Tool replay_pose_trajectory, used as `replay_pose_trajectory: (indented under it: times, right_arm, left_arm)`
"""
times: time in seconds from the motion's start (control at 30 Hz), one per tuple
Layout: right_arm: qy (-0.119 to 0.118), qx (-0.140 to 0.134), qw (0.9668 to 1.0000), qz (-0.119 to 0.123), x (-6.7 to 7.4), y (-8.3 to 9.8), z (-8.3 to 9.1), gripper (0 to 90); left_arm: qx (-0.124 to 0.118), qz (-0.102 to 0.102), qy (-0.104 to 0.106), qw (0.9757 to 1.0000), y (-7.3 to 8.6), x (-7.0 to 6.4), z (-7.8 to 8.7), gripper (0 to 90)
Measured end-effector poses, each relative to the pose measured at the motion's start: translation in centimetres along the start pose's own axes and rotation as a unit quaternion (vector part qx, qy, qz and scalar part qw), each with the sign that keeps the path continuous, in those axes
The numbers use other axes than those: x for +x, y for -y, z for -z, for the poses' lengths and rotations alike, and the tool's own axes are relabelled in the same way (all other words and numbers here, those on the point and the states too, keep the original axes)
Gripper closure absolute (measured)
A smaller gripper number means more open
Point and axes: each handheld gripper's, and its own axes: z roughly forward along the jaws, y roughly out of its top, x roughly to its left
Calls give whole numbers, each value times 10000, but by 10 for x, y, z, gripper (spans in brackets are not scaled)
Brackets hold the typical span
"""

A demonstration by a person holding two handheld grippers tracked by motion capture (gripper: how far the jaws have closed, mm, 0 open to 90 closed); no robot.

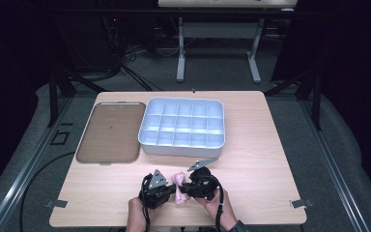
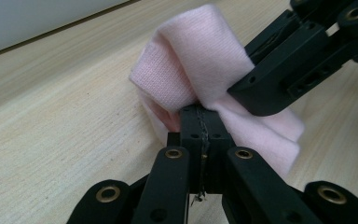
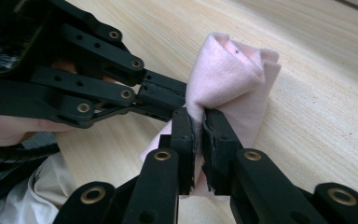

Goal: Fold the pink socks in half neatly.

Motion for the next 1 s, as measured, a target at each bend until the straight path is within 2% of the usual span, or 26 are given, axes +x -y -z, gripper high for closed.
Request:
replay_pose_trajectory:
  times: [0.1, 0.13, 0.17, 0.27, 0.3, 0.4, 0.5, 0.63, 0.67, 0.77, 0.87, 1.0]
  right_arm:
    - [40, 3, 10000, -44, -5, 2, -2, 836]
    - [-8, -45, 9999, -111, -6, 3, -2, 836]
    - [48, 15, 10000, -51, -7, 3, -1, 836]
    - [57, -64, 9999, -127, -7, 5, -2, 836]
    - [44, -60, 9999, -119, -7, 4, -2, 836]
    - [96, 4, 9999, -43, -7, 3, -1, 835]
    - [91, -22, 9999, -40, -6, 3, -1, 835]
    - [98, -34, 9999, 14, -4, 3, -2, 832]
    - [40, -64, 10000, 18, -4, 3, -3, 830]
    - [88, -87, 9999, 12, -4, 2, -6, 829]
    - [87, -131, 9999, 30, -4, 3, -8, 827]
    - [50, -134, 9999, 37, -3, 4, -11, 827]
  left_arm:
    - [38, -25, 8, 10000, 0, 1, 3, 896]
    - [19, -53, -44, 10000, 0, 1, 3, 896]
    - [16, -48, -63, 10000, 1, 0, 4, 896]
    - [73, -66, -108, 9999, 1, -2, 7, 896]
    - [46, -97, -190, 9998, 1, -3, 7, 896]
    - [76, -62, -200, 9998, 1, -2, 6, 895]
    - [131, -92, -194, 9997, 2, -1, 4, 896]
    - [97, 31, -139, 9999, 3, 1, 2, 897]
    - [100, 19, -137, 9999, 4, 2, 2, 897]
    - [151, 1, -174, 9997, 5, 3, 0, 897]
    - [63, 110, -74, 9999, 7, 5, 0, 897]
    - [44, 122, -41, 9999, 7, 7, 0, 897]
